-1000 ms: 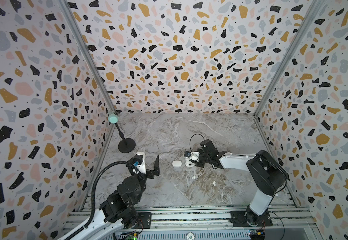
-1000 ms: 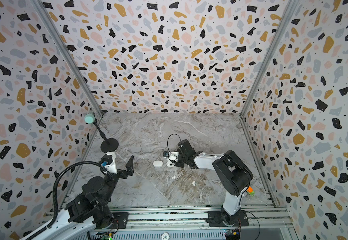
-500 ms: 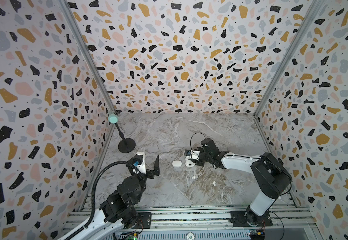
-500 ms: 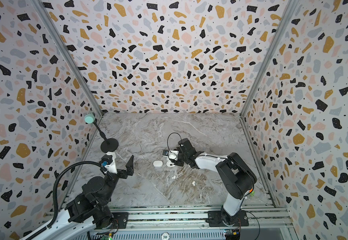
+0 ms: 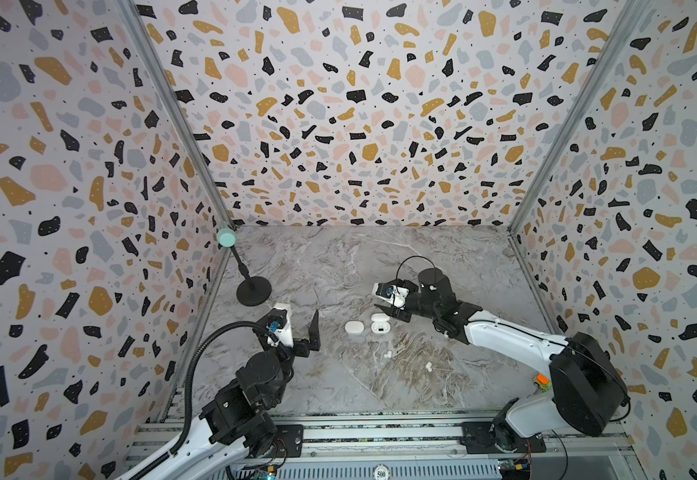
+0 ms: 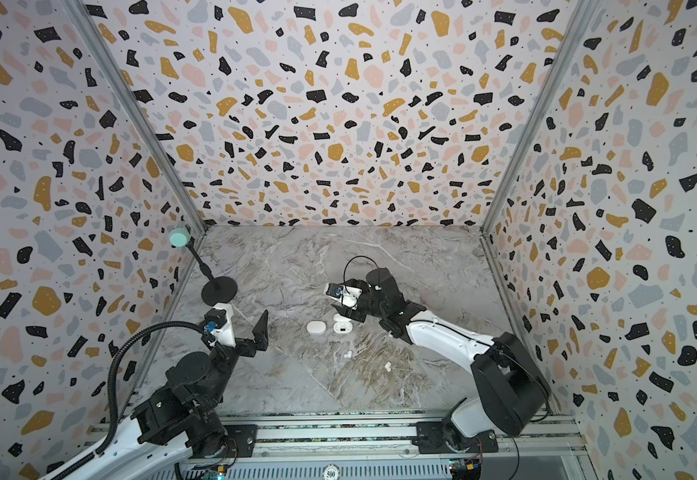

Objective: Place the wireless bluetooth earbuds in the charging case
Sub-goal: 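Open the right gripper and lift it off the open case, then swing the right gripper over a white earbud while the left gripper draws back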

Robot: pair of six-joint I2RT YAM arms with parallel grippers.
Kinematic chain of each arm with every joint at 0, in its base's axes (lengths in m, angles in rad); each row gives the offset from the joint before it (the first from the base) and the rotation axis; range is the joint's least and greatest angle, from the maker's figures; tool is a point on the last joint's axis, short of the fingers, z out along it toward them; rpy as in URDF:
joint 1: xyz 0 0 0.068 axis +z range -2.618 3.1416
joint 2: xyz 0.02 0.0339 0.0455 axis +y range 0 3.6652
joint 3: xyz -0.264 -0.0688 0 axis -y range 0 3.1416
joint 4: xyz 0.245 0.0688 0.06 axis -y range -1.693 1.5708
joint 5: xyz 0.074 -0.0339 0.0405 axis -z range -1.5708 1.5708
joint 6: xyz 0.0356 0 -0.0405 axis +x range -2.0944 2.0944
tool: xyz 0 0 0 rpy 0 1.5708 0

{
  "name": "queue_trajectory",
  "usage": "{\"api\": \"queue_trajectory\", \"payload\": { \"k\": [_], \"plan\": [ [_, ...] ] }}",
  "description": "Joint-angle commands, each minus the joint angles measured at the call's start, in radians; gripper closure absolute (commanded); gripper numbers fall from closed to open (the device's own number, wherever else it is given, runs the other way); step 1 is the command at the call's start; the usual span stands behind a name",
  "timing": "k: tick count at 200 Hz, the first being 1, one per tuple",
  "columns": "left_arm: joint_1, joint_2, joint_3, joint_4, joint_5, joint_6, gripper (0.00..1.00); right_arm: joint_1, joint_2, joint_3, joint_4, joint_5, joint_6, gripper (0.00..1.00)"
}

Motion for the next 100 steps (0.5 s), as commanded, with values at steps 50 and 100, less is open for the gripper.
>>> {"api": "queue_trajectory", "payload": {
  "k": [50, 100],
  "plan": [
    [0.008, 0.031, 0.113, -0.016, 0.118, -0.136, 0.0, 0.036, -0.336, -0.083, 0.093, 0.211, 0.479, 0.01],
    [0.007, 0.173, 0.272, -0.159, 0.321, -0.149, 0.0, 0.034, -0.451, -0.031, -0.254, 0.016, 0.842, 0.01]
  ]
}}
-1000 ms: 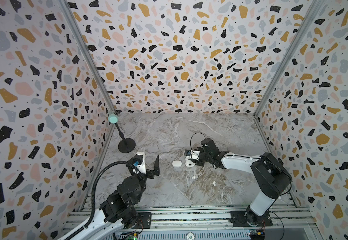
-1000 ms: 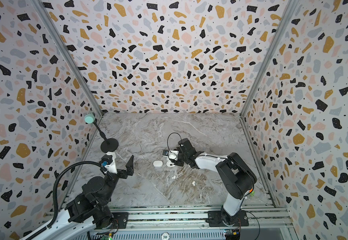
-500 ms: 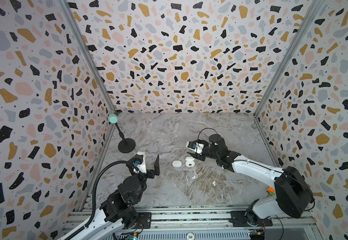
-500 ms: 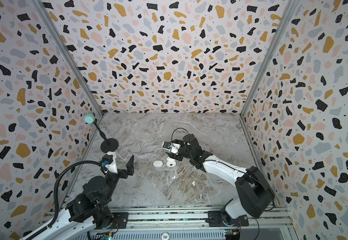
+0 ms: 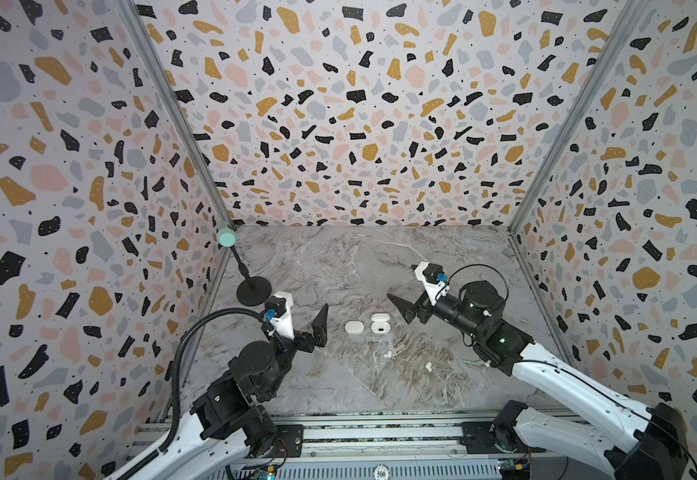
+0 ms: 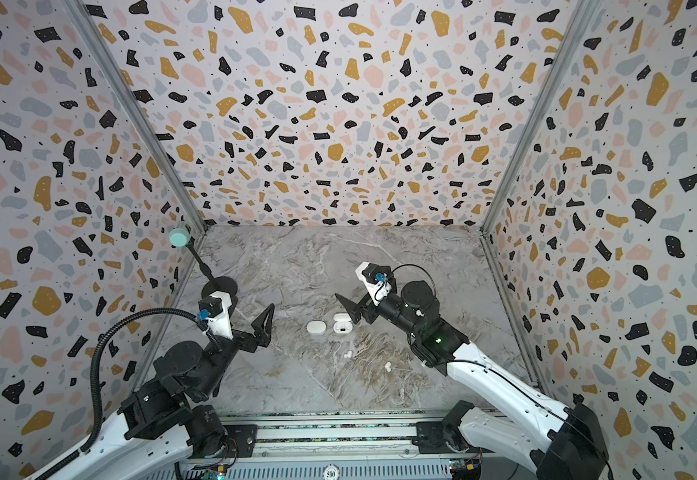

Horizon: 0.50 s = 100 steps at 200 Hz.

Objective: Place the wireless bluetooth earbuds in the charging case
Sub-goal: 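Swing the right gripper over a white earbud while the left gripper draws back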

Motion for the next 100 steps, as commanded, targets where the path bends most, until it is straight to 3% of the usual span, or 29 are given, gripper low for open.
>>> {"api": "queue_trajectory", "payload": {
  "k": [1, 16, 41, 51, 66, 100],
  "plan": [
    [0.005, 0.052, 0.053, -0.057, 0.113, -0.034, 0.0, 0.001, -0.046, 0.034, -0.199, -0.11, 0.242, 0.01],
    [0.005, 0.092, 0.03, -0.021, 0.204, -0.041, 0.0, 0.001, -0.095, -0.004, -0.197, -0.155, 0.285, 0.01],
    [0.004, 0.205, 0.018, 0.002, 0.265, -0.032, 0.0, 0.0, -0.261, -0.137, -0.111, -0.037, 0.46, 0.01],
    [0.003, 0.243, 0.027, -0.002, 0.262, -0.022, 0.0, -0.002, -0.318, -0.157, -0.16, 0.044, 0.539, 0.01],
    [0.003, 0.273, 0.039, -0.02, 0.244, 0.003, 0.0, -0.001, -0.361, -0.152, -0.247, 0.064, 0.543, 0.01],
    [-0.005, 0.275, 0.025, -0.056, 0.191, 0.042, 0.0, 0.003, -0.323, -0.143, -0.543, 0.173, 0.706, 0.02]
  ]
}}
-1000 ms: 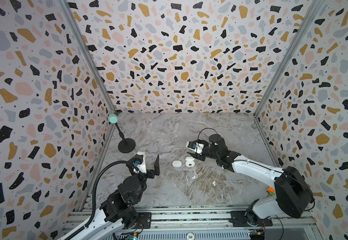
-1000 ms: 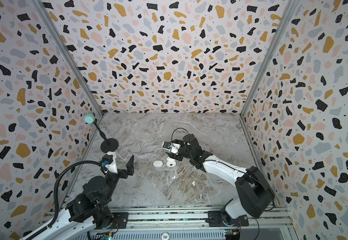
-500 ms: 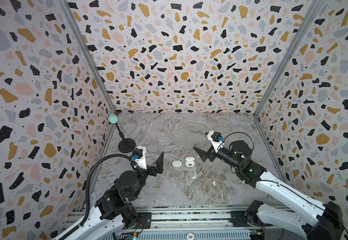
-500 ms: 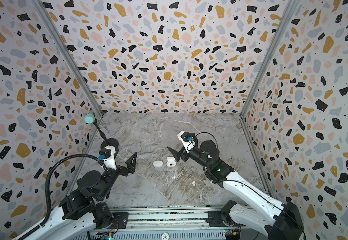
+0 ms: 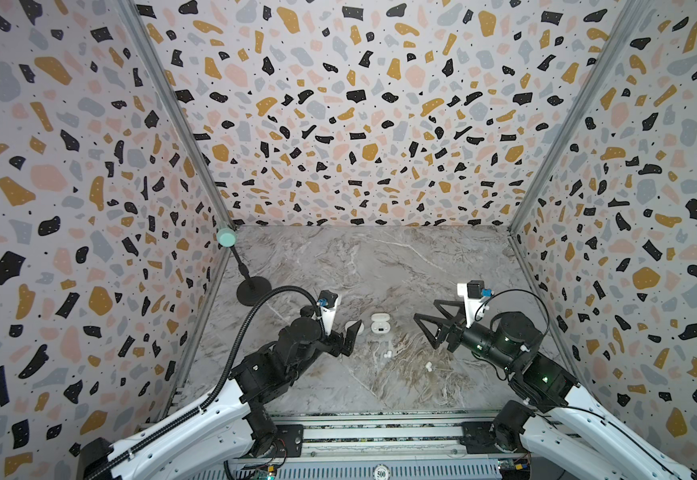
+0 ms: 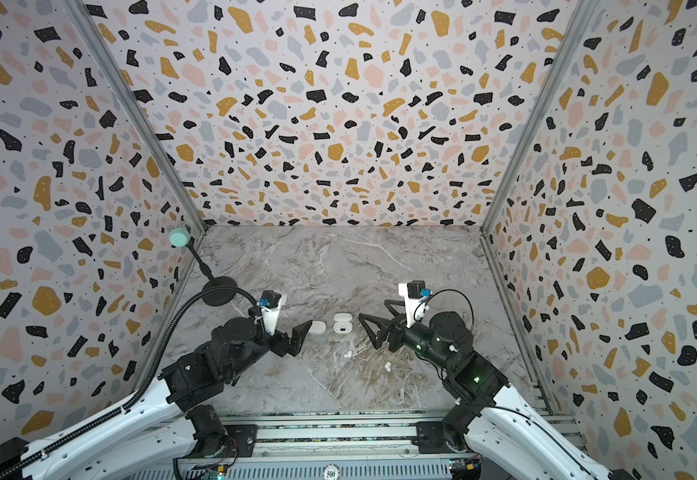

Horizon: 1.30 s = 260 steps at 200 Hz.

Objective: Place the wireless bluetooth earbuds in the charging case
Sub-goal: 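Swing the right gripper over a white earbud while the left gripper draws back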

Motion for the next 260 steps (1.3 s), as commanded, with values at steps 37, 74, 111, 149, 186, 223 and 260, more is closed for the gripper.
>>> {"api": "queue_trajectory", "payload": {
  "k": [37, 74, 111, 149, 186, 223, 260],
  "plan": [
    [-0.046, 0.014, -0.031, 0.017, 0.027, 0.018, 0.0, 0.028, 0.07, -0.08, -0.409, 0.137, 0.325, 0.15],
    [-0.093, 0.1, -0.025, -0.012, 0.088, 0.025, 0.0, 0.076, 0.05, -0.146, -0.444, 0.174, 0.446, 0.3],
    [-0.156, 0.205, -0.008, -0.045, 0.115, 0.039, 0.0, 0.091, 0.132, -0.158, -0.457, 0.18, 0.471, 0.39],
    [-0.175, 0.285, 0.006, -0.062, 0.138, 0.037, 0.0, 0.107, 0.249, -0.117, -0.45, 0.186, 0.45, 0.5],
    [-0.182, 0.345, 0.01, -0.07, 0.183, 0.028, 0.0, 0.114, 0.317, -0.089, -0.449, 0.201, 0.442, 0.61],
    [-0.188, 0.381, 0.02, -0.077, 0.185, 0.031, 0.0, 0.118, 0.357, -0.066, -0.436, 0.216, 0.431, 0.65],
    [-0.188, 0.374, 0.022, -0.077, 0.177, 0.036, 0.0, 0.118, 0.392, -0.049, -0.444, 0.228, 0.418, 0.69]
  ]
}}
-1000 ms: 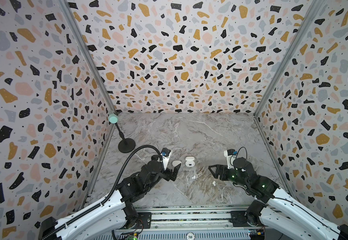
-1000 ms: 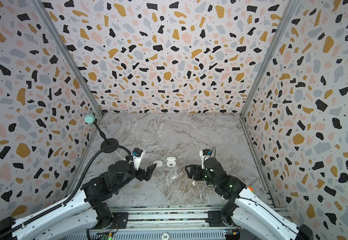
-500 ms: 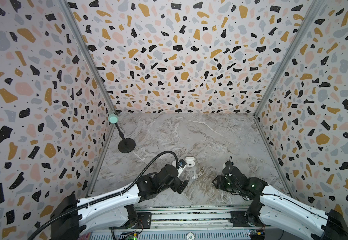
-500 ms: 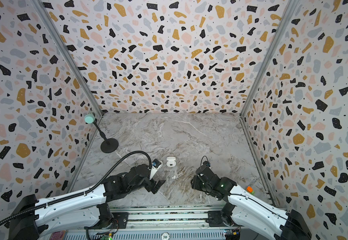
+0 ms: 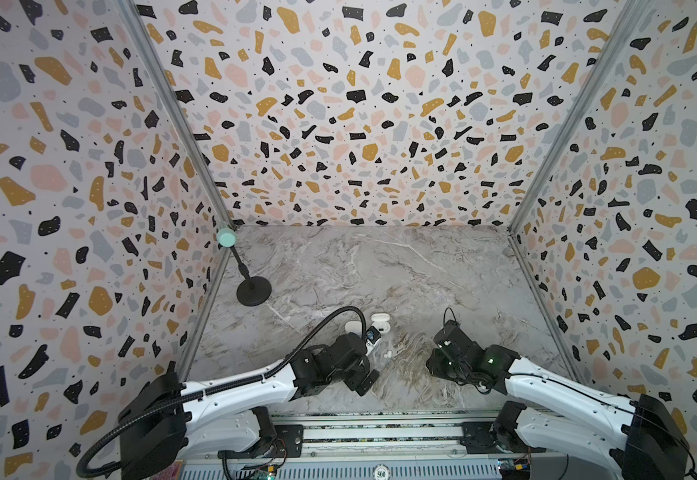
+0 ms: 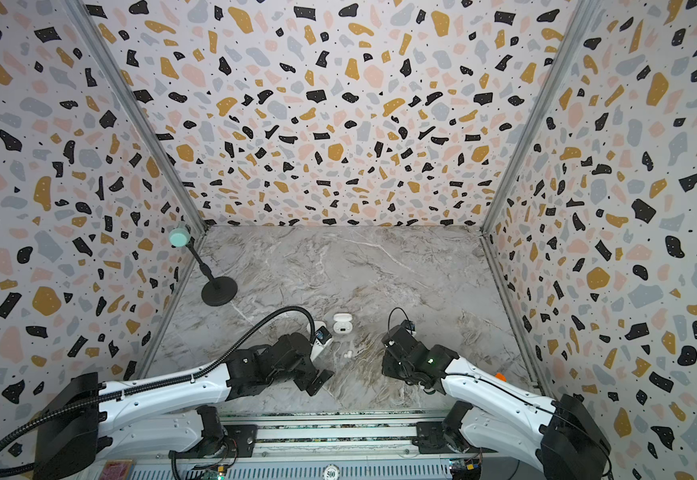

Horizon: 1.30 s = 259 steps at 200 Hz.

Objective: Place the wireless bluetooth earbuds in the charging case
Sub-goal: 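Swing the right gripper over a white earbud while the left gripper draws back, then lower the open right gripper down around the white earbud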

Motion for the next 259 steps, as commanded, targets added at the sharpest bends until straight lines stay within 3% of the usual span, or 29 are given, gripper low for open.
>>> {"api": "queue_trajectory", "payload": {
  "k": [1, 259],
  "plan": [
    [-0.007, -0.008, 0.039, -0.001, 0.003, 0.01, 0.0, 0.005, 0.013, 0.042, -0.017, 0.031, -0.02, 0.69],
    [-0.008, -0.011, 0.04, -0.002, 0.01, 0.011, 0.0, 0.004, 0.171, 0.041, 0.046, 0.055, -0.051, 0.76]
  ]
}}
